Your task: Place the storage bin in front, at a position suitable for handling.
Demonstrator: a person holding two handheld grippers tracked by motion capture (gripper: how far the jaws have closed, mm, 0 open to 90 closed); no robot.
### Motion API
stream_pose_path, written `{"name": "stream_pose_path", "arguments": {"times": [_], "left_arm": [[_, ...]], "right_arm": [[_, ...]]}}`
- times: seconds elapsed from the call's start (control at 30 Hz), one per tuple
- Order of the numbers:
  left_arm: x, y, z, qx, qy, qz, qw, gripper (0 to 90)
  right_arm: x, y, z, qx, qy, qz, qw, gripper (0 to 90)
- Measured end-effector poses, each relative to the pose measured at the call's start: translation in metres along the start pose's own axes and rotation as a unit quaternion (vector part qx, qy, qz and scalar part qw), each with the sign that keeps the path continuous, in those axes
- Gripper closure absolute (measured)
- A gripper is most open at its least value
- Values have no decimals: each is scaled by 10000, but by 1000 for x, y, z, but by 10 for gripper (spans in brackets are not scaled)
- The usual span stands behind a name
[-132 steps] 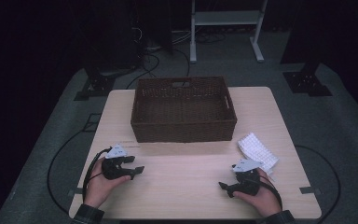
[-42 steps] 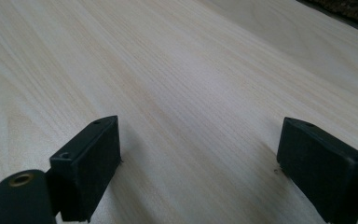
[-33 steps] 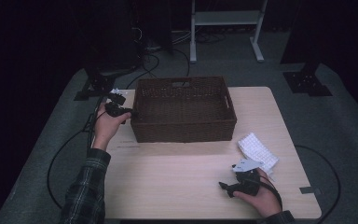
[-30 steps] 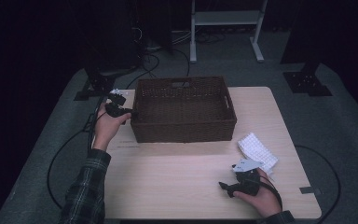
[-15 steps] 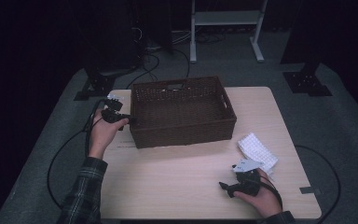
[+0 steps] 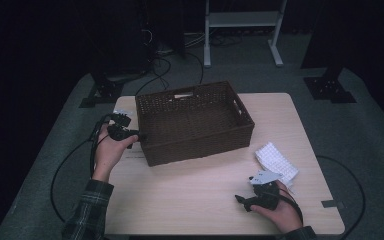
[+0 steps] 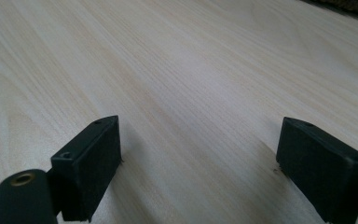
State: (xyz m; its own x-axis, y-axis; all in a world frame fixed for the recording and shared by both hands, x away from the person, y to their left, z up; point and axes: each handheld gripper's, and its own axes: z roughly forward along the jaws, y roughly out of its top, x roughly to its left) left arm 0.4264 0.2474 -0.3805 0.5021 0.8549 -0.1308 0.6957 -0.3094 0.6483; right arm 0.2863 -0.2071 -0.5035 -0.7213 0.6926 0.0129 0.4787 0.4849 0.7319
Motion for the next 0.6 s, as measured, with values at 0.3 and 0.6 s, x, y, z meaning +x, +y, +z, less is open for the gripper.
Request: {"name": "stream_pose_path", "arguments": {"times": [0.3,0.6], "left_arm": [[-18,-14,-10,26,-108,-71,9999,508],[-35,-25,-17,68,-195,-186,9996,494]], "right_arm": [[0,0,0,1,0,1,10000,129],[0,0,0,2,0,2,10000,129]]}}
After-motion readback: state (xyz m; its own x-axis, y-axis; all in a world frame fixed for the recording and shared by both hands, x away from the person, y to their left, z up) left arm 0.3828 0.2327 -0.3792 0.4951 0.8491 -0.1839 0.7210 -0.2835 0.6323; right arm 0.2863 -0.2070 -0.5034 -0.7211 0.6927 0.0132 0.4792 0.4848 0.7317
